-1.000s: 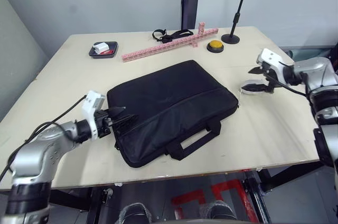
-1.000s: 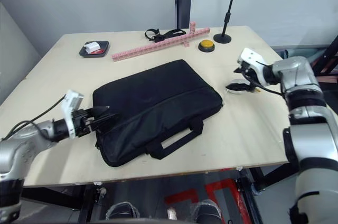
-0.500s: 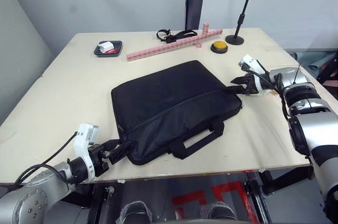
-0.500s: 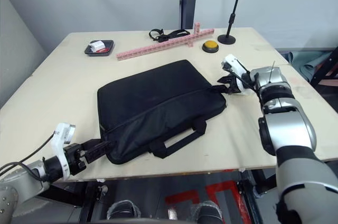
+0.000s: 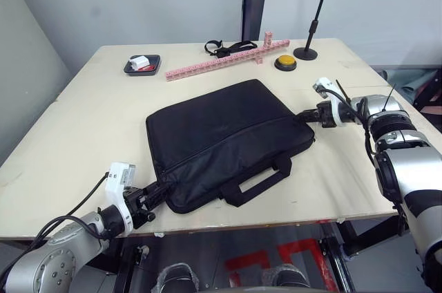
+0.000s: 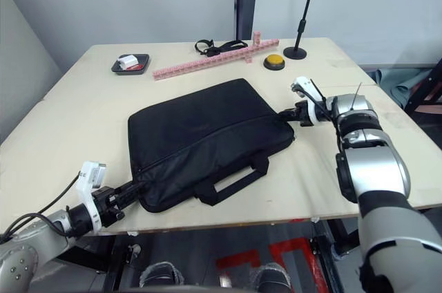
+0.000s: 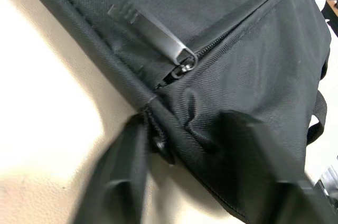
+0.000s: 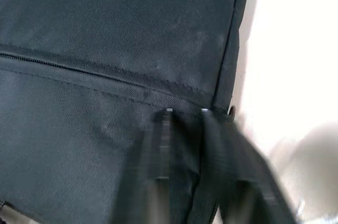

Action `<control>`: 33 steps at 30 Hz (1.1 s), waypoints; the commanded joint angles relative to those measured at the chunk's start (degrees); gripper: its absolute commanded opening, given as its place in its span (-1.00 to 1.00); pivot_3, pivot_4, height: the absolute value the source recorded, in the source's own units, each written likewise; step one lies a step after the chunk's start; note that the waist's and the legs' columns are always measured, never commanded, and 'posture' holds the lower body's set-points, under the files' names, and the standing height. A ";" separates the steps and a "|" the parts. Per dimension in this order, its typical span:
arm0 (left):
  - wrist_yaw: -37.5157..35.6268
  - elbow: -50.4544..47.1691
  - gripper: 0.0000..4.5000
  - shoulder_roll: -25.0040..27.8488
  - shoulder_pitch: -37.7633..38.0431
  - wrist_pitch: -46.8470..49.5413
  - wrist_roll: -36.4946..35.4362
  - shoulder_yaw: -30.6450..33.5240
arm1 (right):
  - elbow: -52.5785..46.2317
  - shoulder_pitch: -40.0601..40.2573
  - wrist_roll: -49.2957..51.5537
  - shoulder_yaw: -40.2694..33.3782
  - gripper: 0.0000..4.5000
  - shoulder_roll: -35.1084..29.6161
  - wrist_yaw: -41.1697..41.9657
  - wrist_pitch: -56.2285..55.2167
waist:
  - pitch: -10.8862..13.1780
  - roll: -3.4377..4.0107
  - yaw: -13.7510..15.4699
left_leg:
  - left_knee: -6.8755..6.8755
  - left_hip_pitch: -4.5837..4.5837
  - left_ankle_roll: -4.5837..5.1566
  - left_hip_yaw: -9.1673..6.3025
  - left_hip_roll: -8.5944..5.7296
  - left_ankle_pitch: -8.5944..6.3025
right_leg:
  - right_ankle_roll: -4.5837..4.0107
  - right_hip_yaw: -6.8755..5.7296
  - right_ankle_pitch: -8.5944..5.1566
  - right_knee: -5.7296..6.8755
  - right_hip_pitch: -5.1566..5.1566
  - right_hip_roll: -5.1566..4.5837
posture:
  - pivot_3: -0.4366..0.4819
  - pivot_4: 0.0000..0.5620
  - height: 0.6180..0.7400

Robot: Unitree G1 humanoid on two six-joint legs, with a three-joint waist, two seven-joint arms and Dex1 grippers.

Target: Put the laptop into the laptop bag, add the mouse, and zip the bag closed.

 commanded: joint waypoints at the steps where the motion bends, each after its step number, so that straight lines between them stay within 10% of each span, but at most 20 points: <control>1: -0.23 1.04 -0.76 1.10 0.37 -0.14 0.15 -1.22 | -1.89 1.46 0.91 -0.92 -1.00 -0.89 1.21 0.94 | -0.02 0.00 -0.01 | 0.05 0.02 0.00 0.00 0.00 0.00 | 0.00 0.01 0.00 0.05 0.01 0.00 | -0.05 -0.47 1.00; 16: -4.33 6.97 -0.99 8.32 -1.52 -1.83 -0.30 1.65 | -16.73 8.57 6.01 -2.72 -1.00 -2.95 2.44 10.63 | -0.05 0.01 -0.41 | 0.17 0.11 0.01 -0.02 0.02 0.01 | -0.01 0.04 0.00 0.26 0.03 0.01 | -0.05 -0.47 1.00; 24: -4.26 7.80 -1.00 8.62 -3.42 -1.77 -0.09 -0.17 | -12.77 7.17 6.52 -4.02 0.12 -1.83 -4.13 12.25 | -0.06 0.02 -0.24 | 0.27 0.16 0.02 -0.03 0.02 0.01 | -0.01 0.07 0.00 0.42 0.03 0.01 | -0.05 -0.47 1.00; 33: -4.03 6.96 -1.00 8.78 -2.98 -1.62 -0.22 0.01 | -12.95 7.33 7.39 -3.72 -0.13 -0.96 -2.47 14.62 | -0.07 0.02 -0.23 | 0.30 0.16 0.02 -0.04 0.02 0.02 | -0.01 0.07 0.00 0.45 0.04 0.00 | -0.05 -0.47 1.00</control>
